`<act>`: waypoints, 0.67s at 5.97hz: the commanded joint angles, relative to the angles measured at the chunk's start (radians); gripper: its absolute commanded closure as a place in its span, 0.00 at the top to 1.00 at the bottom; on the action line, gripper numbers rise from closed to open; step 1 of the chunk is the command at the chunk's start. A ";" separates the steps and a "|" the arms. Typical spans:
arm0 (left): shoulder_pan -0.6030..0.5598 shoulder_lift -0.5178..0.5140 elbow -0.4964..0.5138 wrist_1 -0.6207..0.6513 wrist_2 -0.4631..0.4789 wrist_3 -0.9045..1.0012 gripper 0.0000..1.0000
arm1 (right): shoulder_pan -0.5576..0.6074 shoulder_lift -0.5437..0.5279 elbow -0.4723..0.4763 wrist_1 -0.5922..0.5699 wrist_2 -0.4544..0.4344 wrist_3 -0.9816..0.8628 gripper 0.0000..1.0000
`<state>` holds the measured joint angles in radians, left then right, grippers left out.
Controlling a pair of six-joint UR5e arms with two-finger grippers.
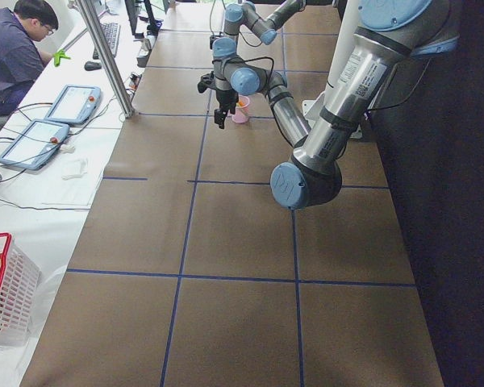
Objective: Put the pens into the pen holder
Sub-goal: 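Lower the right gripper onto the purple marker and grasp it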
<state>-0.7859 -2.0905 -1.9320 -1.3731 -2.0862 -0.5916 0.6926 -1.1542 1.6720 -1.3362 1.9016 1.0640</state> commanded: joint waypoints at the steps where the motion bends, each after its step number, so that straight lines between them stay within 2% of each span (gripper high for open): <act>1: 0.004 0.000 -0.002 -0.004 0.000 -0.036 1.00 | -0.033 0.005 -0.008 0.012 -0.010 0.010 0.78; 2: 0.004 0.000 -0.002 -0.004 0.000 -0.037 1.00 | -0.053 0.005 -0.006 0.006 -0.025 0.010 0.69; 4: 0.004 0.000 -0.002 -0.004 0.002 -0.037 1.00 | -0.097 -0.002 -0.006 0.003 -0.058 0.008 0.61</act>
<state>-0.7824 -2.0908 -1.9343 -1.3775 -2.0857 -0.6284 0.6150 -1.1541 1.6658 -1.3312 1.8643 1.0733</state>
